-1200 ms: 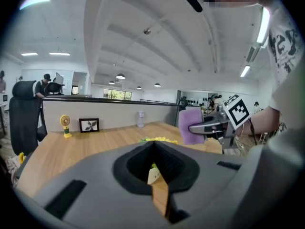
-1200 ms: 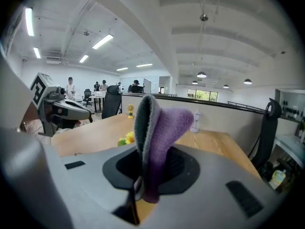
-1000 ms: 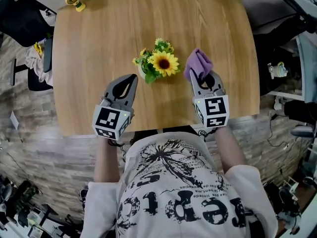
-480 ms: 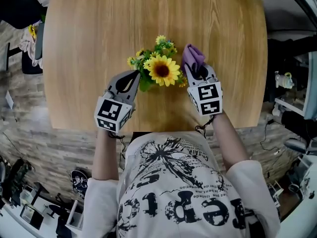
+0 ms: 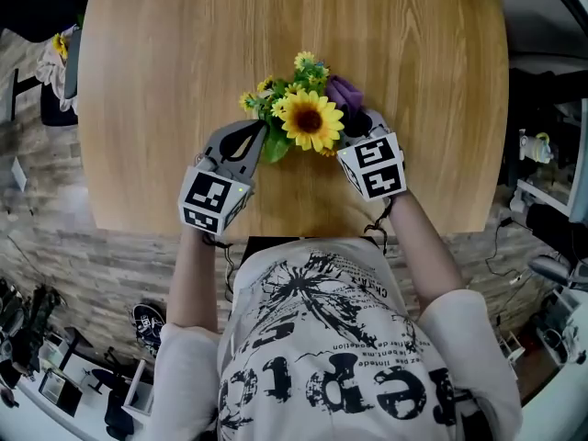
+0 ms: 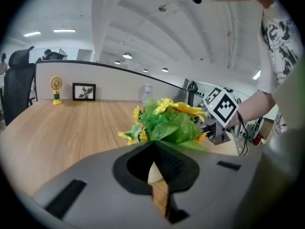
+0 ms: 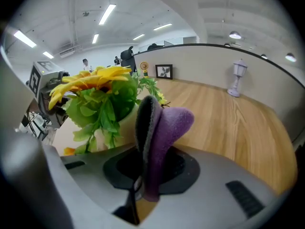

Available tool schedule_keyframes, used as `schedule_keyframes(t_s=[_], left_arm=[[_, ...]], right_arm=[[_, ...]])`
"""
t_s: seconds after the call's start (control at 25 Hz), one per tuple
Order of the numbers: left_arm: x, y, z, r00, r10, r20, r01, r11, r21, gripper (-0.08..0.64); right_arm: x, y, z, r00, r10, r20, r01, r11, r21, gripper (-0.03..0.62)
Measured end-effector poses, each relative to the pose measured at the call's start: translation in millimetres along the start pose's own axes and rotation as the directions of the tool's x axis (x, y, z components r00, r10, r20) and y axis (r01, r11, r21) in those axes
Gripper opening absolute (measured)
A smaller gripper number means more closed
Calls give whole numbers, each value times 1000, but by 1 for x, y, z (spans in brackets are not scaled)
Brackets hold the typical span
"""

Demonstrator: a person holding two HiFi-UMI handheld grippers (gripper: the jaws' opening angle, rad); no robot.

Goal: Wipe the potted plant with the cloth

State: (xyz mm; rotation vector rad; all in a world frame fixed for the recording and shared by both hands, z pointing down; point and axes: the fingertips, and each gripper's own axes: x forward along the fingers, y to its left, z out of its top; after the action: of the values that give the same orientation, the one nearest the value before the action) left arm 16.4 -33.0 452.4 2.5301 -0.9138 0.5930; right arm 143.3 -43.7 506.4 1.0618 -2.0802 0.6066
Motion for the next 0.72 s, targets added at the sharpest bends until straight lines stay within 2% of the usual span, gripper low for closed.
schedule_keyframes(t_s=[0.12, 0.36, 0.48, 0.72], left_arm=[[0, 2, 1, 1000, -27, 16, 27, 1000, -3, 3], [-1, 5, 1, 997, -58, 60, 60, 998, -26, 3], [1, 6, 1, 995, -67, 78, 69, 997, -29, 3], [-2, 4, -3, 994, -95, 62, 90, 993, 72, 3]], right_arm=[[5, 15, 2, 999, 43, -17, -43, 999, -13, 72], [13, 20, -5, 998, 44, -35, -42, 998, 53, 72], [12, 23, -10, 998, 44, -54, -41, 998, 42, 72], [4, 44, -25, 993, 21, -120, -20, 1000, 8, 72]])
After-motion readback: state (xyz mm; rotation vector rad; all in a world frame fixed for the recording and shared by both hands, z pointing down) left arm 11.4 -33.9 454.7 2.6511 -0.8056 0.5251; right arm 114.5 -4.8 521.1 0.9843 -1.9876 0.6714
